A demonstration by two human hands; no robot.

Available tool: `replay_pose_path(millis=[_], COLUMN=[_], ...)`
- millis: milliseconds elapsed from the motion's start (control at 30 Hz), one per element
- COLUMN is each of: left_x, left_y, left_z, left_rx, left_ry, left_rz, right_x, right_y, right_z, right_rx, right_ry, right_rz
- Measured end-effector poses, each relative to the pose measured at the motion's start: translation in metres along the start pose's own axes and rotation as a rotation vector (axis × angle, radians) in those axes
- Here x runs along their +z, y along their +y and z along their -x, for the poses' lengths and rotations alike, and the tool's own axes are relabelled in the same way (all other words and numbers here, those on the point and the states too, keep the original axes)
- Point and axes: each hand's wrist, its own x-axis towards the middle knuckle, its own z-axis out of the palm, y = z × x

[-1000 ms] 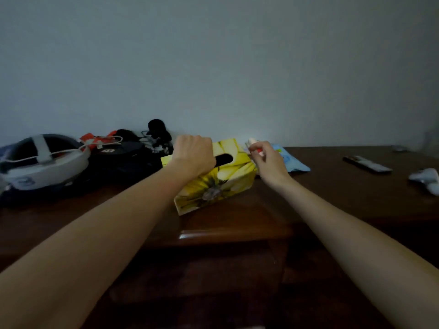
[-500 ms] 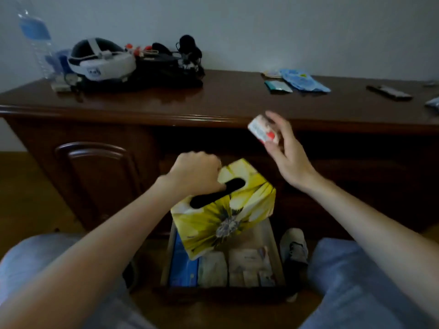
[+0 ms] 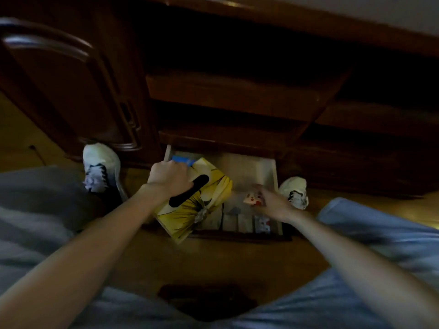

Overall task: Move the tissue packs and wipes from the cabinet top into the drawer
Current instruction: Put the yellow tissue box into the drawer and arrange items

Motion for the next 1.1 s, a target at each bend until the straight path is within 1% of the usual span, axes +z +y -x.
replay_pose_path(millis=[100, 200, 267, 333, 400, 467, 567, 633, 667, 800, 867, 1100], left_x=[0.016, 0.027, 0.032, 0.036, 0.039, 0.039, 0.039, 0.039, 0.038, 0.037, 0.037, 0.035], left_y=[-0.005, -0.01, -0.014, -0.018, -0.023, -0.026, -0.03, -0.031, -0.032, -0.032, -0.033, -0.036], left_z=[-0.008, -0.01, -0.01, -0.008, -0.008, -0.007, -0.005, -0.004, -0.004, -0.004, -0.002, -0.002], left_rx=[-0.091, -0.164, -0.195, -0.228, -0.251, -0.267, -0.291, -0.301, -0.301, -0.291, -0.282, -0.321], left_ry=[-0.024, -0.004, -0.002, 0.001, 0.004, 0.005, 0.026, 0.031, 0.03, 0.024, 0.03, 0.039], left_rz=[0.063, 0.123, 0.145, 0.165, 0.19, 0.209, 0.235, 0.247, 0.251, 0.247, 0.248, 0.244], right_x=[0.035, 0.059, 0.066, 0.069, 0.075, 0.087, 0.1, 0.097, 0.094, 0.081, 0.077, 0.065], right_y=[0.0, -0.004, -0.008, -0.011, -0.014, -0.017, -0.018, -0.018, -0.017, -0.014, -0.014, -0.01], right_z=[-0.026, -0.047, -0.058, -0.064, -0.065, -0.061, -0.055, -0.056, -0.058, -0.066, -0.067, -0.069], right_rx=[0.032, 0.043, 0.005, 0.014, 0.037, 0.058, 0.041, 0.02, 0.011, 0.049, 0.047, 0.063], right_ry=[-0.058, -0.089, -0.094, -0.129, -0.171, -0.15, -0.061, -0.058, -0.095, -0.343, -0.439, -0.535], right_rz=[0.14, 0.219, 0.181, 0.12, 0.162, 0.19, 0.253, 0.27, 0.269, 0.213, 0.175, -0.036])
